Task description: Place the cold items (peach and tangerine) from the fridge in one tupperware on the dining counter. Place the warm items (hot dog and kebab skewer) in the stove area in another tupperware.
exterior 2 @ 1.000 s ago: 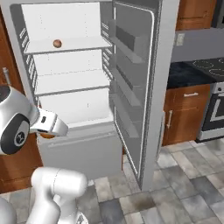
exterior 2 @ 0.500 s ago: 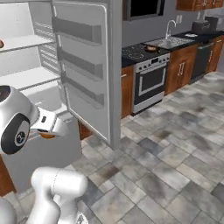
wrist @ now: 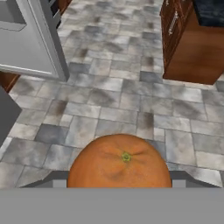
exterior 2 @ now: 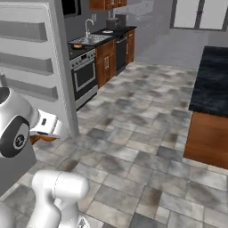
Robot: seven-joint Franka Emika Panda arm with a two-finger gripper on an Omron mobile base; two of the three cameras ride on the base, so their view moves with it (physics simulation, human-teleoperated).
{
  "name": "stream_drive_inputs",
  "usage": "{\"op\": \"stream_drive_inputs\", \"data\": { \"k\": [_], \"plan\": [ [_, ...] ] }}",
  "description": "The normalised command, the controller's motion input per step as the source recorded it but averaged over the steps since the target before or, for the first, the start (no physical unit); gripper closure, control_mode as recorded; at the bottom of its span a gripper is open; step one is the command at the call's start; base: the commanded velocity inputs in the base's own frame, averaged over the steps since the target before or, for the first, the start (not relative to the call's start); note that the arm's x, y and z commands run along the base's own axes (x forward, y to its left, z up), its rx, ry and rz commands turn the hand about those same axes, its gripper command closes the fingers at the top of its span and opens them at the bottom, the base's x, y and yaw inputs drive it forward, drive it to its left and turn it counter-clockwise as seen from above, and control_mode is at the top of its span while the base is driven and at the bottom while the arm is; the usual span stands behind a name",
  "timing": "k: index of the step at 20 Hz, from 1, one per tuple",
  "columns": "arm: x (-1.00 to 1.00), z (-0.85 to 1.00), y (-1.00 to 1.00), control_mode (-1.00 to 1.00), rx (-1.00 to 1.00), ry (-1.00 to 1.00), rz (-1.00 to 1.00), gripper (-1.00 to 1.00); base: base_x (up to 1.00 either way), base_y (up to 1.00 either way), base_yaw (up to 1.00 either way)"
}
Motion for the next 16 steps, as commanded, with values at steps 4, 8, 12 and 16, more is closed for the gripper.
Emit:
{"op": "stream_drive_inputs", "data": {
  "k": [4,8,12,16],
  "plan": [
    [0.0,0.0,0.0,1.0,0.0,0.0,0.0,1.0,-0.03,-0.46,-0.45],
    [0.0,0.0,0.0,1.0,0.0,0.0,0.0,1.0,0.05,-0.72,-0.28],
    [0.0,0.0,0.0,1.0,0.0,0.0,0.0,1.0,0.24,-0.89,-0.14],
    [0.0,0.0,0.0,1.0,0.0,0.0,0.0,1.0,0.42,-1.0,-0.02]
  ]
}}
